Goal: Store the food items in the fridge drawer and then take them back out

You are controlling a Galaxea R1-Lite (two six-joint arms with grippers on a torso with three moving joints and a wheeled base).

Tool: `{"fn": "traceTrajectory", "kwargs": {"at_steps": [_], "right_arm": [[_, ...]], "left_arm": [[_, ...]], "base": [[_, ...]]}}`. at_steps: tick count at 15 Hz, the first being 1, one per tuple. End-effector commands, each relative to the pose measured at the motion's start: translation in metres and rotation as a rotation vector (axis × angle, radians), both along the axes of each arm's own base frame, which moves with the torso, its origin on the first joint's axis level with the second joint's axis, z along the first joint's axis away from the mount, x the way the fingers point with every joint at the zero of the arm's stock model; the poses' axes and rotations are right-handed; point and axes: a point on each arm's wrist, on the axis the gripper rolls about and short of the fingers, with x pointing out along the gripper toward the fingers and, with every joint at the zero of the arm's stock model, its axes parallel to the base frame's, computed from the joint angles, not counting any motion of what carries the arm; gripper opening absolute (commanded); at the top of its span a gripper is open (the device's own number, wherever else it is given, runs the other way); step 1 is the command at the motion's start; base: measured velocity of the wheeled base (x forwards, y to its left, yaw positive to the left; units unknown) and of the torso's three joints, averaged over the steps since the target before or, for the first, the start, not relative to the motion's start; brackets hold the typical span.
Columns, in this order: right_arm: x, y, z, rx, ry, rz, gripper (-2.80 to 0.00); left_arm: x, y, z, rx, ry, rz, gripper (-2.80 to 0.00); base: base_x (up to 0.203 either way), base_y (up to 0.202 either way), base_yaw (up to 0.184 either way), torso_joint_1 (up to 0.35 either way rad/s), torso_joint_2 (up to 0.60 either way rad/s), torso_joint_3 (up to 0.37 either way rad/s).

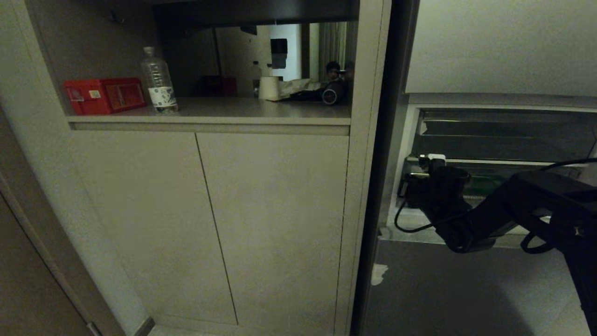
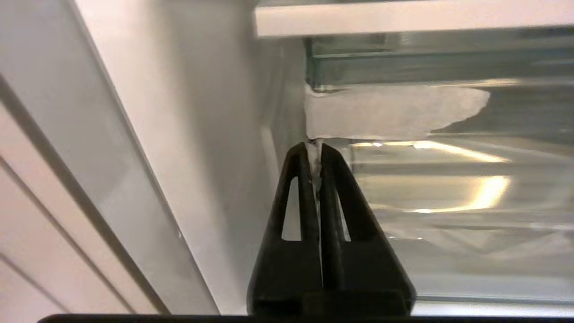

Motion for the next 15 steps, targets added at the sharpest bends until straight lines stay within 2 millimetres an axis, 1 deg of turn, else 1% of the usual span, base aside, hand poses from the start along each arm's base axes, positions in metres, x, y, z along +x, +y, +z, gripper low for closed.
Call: {"fn": "traceTrajectory", "kwargs": {"at_steps": [1, 4, 6, 11, 15], "right_arm": [[-0.001, 0.012, 0.000, 0.002, -0.009, 0.024, -2.80], [-0.001, 0.011, 0.001, -0.001, -0.010, 0.017, -2.80], [-0.004, 0.008, 0.005, -0.001, -0.010, 0.008, -2.80], [-0.031, 0.002, 0.020, 0.004, 0.013, 0.009, -2.80], [-0.054, -0.001, 0.018, 0.006, 0.013, 0.017, -2.80]], "left_arm": [[0.000, 0.000, 0.000, 0.000, 0.000, 0.000, -2.80], [0.000, 0.000, 0.000, 0.000, 0.000, 0.000, -2.80], [0.000, 0.000, 0.000, 0.000, 0.000, 0.000, -2.80], [0.000, 0.000, 0.000, 0.000, 0.000, 0.000, -2.80], [0.000, 0.000, 0.000, 0.000, 0.000, 0.000, -2.80]], "base": [[0.000, 0.000, 0.000, 0.000, 0.00, 0.000], [0.000, 0.000, 0.000, 0.000, 0.00, 0.000], [0.000, 0.000, 0.000, 0.000, 0.00, 0.000], [0.000, 0.000, 0.000, 0.000, 0.00, 0.000], [0.000, 0.000, 0.000, 0.000, 0.00, 0.000]]}}
